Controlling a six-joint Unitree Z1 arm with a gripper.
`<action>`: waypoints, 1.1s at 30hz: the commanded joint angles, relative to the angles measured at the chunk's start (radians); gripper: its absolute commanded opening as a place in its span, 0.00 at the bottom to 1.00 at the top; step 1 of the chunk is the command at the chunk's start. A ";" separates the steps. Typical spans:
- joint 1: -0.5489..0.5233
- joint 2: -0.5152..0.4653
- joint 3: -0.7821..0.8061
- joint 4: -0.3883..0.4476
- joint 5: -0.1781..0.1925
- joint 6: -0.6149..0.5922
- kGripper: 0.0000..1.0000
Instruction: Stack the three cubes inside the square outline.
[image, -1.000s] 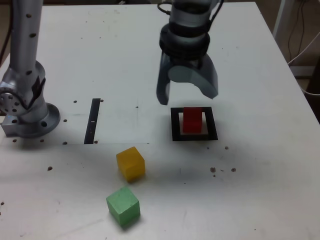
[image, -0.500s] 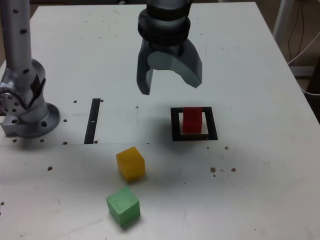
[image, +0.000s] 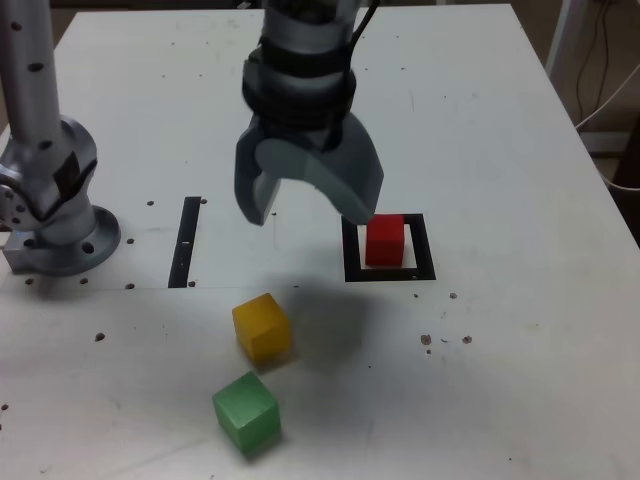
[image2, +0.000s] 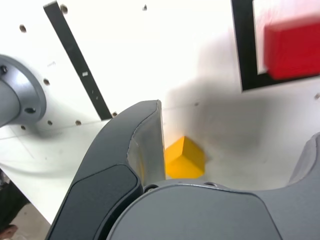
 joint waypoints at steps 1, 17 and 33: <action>-0.038 -0.002 0.010 0.001 -0.011 -0.023 0.99; -0.241 0.019 0.055 -0.037 -0.059 -0.127 0.99; -0.289 0.020 0.094 -0.094 -0.036 -0.094 0.99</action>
